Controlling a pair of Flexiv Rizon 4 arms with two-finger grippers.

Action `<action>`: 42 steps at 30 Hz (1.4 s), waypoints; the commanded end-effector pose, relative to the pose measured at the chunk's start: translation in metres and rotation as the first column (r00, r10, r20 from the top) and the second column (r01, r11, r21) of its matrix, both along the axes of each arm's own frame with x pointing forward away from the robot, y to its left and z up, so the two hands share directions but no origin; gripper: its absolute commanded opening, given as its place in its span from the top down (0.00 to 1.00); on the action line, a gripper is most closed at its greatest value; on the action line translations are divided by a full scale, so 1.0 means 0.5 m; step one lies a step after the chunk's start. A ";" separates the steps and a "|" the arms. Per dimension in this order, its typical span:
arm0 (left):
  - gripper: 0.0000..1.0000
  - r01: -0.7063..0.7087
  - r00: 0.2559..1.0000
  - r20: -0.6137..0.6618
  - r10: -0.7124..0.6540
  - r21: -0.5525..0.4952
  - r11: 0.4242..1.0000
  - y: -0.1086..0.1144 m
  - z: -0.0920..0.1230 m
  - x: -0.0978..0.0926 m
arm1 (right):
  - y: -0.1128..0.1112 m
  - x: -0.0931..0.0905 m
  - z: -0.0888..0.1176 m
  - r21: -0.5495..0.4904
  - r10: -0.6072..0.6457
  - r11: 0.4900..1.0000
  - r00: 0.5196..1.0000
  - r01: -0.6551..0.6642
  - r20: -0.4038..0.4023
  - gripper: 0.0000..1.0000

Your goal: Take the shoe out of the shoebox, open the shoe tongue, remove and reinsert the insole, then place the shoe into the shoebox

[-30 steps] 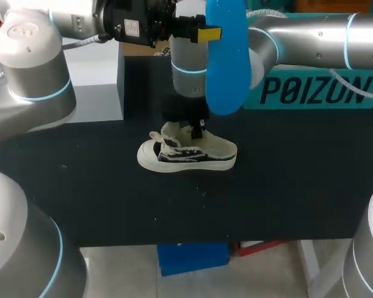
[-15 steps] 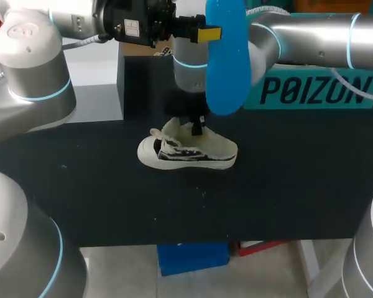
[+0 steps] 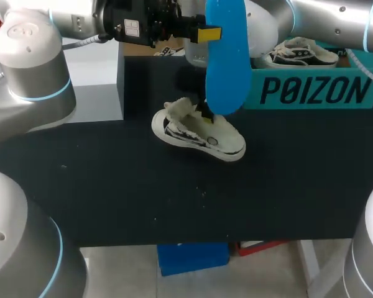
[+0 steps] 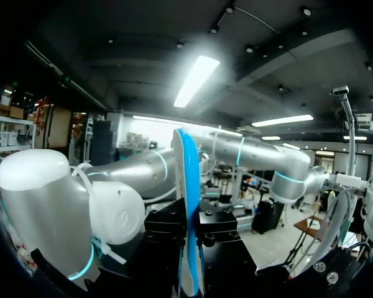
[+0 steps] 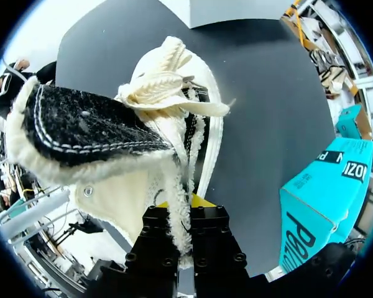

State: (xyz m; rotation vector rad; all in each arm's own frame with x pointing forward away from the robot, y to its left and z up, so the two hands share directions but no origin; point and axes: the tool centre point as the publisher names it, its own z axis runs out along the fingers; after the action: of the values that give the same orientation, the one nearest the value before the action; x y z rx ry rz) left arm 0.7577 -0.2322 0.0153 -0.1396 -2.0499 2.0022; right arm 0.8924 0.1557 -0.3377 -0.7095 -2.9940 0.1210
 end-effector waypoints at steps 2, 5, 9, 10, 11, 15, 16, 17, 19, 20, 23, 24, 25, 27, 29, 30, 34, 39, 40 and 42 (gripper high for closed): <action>1.00 -0.002 1.000 0.001 0.002 0.001 1.000 -0.001 -0.001 -0.001 | 0.011 -0.007 0.003 0.001 -0.520 0.854 0.852 0.521 0.063 1.00; 1.00 -0.002 1.000 0.001 0.002 0.001 1.000 -0.001 -0.001 -0.001 | 0.019 -0.013 0.005 0.005 -0.678 0.734 0.732 0.679 0.071 1.00; 1.00 -0.002 1.000 0.001 0.002 0.001 1.000 -0.001 -0.001 -0.001 | 0.019 -0.017 0.003 0.004 -0.821 0.565 0.562 0.825 0.097 1.00; 1.00 -0.002 1.000 0.001 0.002 0.001 1.000 -0.001 -0.001 -0.001 | 0.019 -0.017 0.002 0.006 -0.839 0.537 0.534 0.843 0.104 1.00; 1.00 -0.002 1.000 0.001 0.002 0.001 1.000 -0.001 -0.001 -0.001 | 0.018 -0.018 0.000 0.003 -0.860 0.503 0.500 0.864 0.102 1.00; 1.00 -0.002 1.000 0.001 0.002 0.001 1.000 -0.001 -0.001 -0.001 | 0.012 -0.018 -0.008 0.002 -0.921 0.380 0.379 0.925 0.086 1.00; 1.00 -0.002 1.000 0.001 0.002 0.001 1.000 -0.001 -0.001 -0.001 | 0.012 -0.018 -0.011 0.003 -0.934 0.349 0.348 0.937 0.079 1.00; 1.00 -0.002 1.000 0.001 0.002 0.001 1.000 -0.001 -0.001 -0.001 | 0.012 -0.018 -0.013 0.005 -0.940 0.332 0.331 0.943 0.084 1.00; 1.00 -0.002 1.000 0.001 0.002 0.001 1.000 -0.001 -0.001 -0.001 | 0.015 -0.019 -0.021 0.006 -0.953 0.295 0.293 0.956 0.076 1.00; 1.00 -0.002 1.000 0.001 0.002 0.001 1.000 -0.001 -0.001 -0.001 | 0.016 -0.019 -0.025 0.005 -0.959 0.275 0.273 0.962 0.076 1.00; 1.00 -0.002 1.000 0.001 0.002 0.001 1.000 -0.001 -0.001 -0.001 | 0.021 -0.020 -0.040 -0.007 -0.975 0.211 0.211 0.977 0.068 1.00; 1.00 -0.002 1.000 0.001 0.002 0.001 1.000 -0.001 -0.001 -0.001 | 0.021 -0.021 -0.046 -0.013 -0.978 0.197 0.197 0.980 0.067 1.00; 1.00 -0.002 1.000 0.001 0.002 0.001 1.000 -0.001 -0.001 -0.001 | 0.022 -0.020 -0.051 -0.013 -0.979 0.192 0.193 0.981 0.071 1.00; 1.00 -0.002 1.000 0.001 0.002 0.001 1.000 -0.001 -0.001 -0.001 | 0.023 -0.019 -0.063 -0.023 -0.982 0.173 0.174 0.985 0.070 1.00; 1.00 -0.002 1.000 0.001 0.002 0.001 1.000 -0.001 -0.001 -0.001 | 0.021 -0.017 -0.075 -0.030 -0.988 0.141 0.143 0.990 0.066 1.00; 1.00 -0.002 1.000 0.001 0.002 0.001 1.000 -0.001 -0.001 -0.001 | 0.022 -0.016 -0.080 -0.029 -0.987 0.142 0.144 0.989 0.065 1.00; 1.00 -0.002 1.000 0.001 0.002 0.001 1.000 -0.001 -0.001 -0.001 | 0.024 -0.012 -0.100 -0.009 -0.985 0.158 0.159 0.987 0.063 1.00; 1.00 -0.002 1.000 0.001 0.002 0.001 1.000 -0.001 -0.001 -0.001 | 0.007 -0.019 -0.116 0.023 -0.984 0.165 0.163 0.986 0.078 0.00; 1.00 -0.002 1.000 0.001 0.002 0.001 1.000 -0.001 -0.001 -0.001 | 0.002 -0.021 -0.115 0.034 -0.984 0.162 0.159 0.986 0.079 0.00; 1.00 -0.002 1.000 0.001 0.002 0.001 1.000 -0.001 -0.001 -0.001 | -0.008 -0.026 -0.112 0.043 -0.986 0.157 0.154 0.987 0.071 0.00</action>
State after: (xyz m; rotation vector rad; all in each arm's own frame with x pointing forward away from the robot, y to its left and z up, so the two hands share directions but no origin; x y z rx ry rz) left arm 0.7577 -0.2322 0.0153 -0.1395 -2.0499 2.0022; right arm 0.8904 0.1596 -0.3963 -2.5089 -1.8635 0.0724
